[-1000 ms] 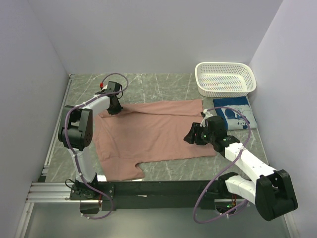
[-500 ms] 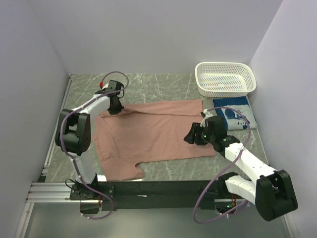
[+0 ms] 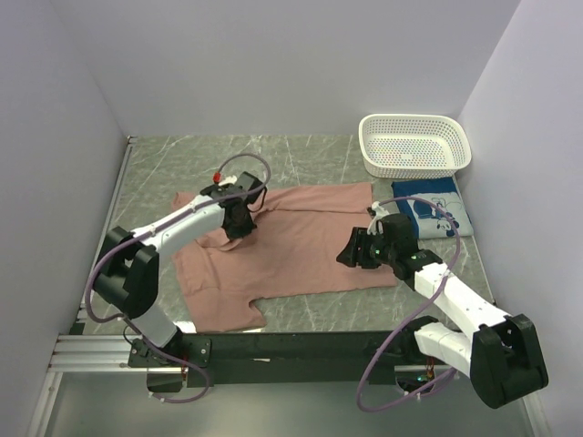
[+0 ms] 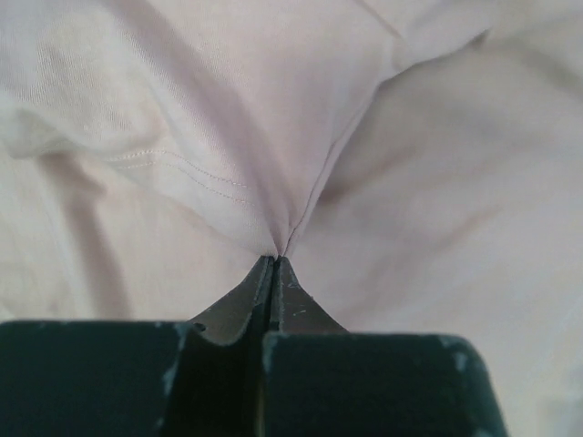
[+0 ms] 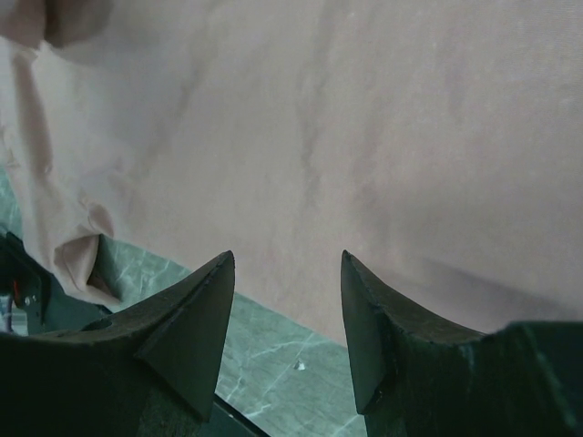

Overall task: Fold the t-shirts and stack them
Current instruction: Fold the tshirt

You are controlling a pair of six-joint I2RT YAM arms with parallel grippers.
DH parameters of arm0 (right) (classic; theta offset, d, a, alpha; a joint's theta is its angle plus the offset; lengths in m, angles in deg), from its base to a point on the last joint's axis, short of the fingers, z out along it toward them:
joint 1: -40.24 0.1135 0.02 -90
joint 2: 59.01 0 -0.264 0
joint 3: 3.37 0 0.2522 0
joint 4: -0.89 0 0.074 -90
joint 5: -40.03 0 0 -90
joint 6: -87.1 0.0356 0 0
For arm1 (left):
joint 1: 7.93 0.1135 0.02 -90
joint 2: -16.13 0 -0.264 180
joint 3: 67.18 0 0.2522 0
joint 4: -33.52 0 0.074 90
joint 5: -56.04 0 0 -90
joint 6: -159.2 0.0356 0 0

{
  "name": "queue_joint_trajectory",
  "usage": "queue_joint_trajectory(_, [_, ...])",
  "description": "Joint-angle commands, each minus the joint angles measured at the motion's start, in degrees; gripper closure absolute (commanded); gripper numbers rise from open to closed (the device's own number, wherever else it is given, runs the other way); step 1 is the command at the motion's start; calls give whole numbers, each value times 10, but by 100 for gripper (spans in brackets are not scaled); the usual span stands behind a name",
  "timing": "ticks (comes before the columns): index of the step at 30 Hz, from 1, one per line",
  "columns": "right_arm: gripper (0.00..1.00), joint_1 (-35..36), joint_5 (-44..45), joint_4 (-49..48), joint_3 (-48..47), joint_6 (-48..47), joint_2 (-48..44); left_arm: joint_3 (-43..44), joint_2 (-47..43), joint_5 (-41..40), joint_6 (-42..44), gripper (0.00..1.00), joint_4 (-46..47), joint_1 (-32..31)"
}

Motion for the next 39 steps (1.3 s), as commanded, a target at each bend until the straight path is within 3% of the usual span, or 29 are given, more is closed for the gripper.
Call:
queue_joint_trajectory(1, [43, 3, -34, -12, -13, -14, 2, -24, -33, -4, -49, 96, -34, -35])
queue_joint_trajectory(6, [43, 20, -47, -20, -18, -15, 21, -42, -54, 12, -71, 84, -21, -78])
queue_joint_trajectory(12, [45, 60, -54, -60, -42, 19, 69, -67, -120, -13, -71, 50, 13, -71])
queue_joint_trajectory(14, [46, 73, -66, -97, -56, 51, 90, -85, -155, -21, -56, 33, 28, -32])
queue_joint_trajectory(16, [48, 83, -72, -120, -70, 71, 107, -120, -189, 6, -20, 25, 51, 8])
queue_joint_trajectory(22, [56, 135, -55, -198, -148, 136, 206, -205, -228, 106, 66, 24, 158, 162])
queue_joint_trajectory(24, [57, 148, -53, -222, -172, 158, 255, -208, -221, 140, 76, 23, 175, 182])
queue_joint_trajectory(31, [58, 189, -60, -271, -288, 199, 408, -227, -179, 106, 43, 28, 160, 220])
queue_joint_trajectory(39, [58, 194, -55, -295, -294, 210, 487, -352, -221, 76, -39, 34, 192, 274])
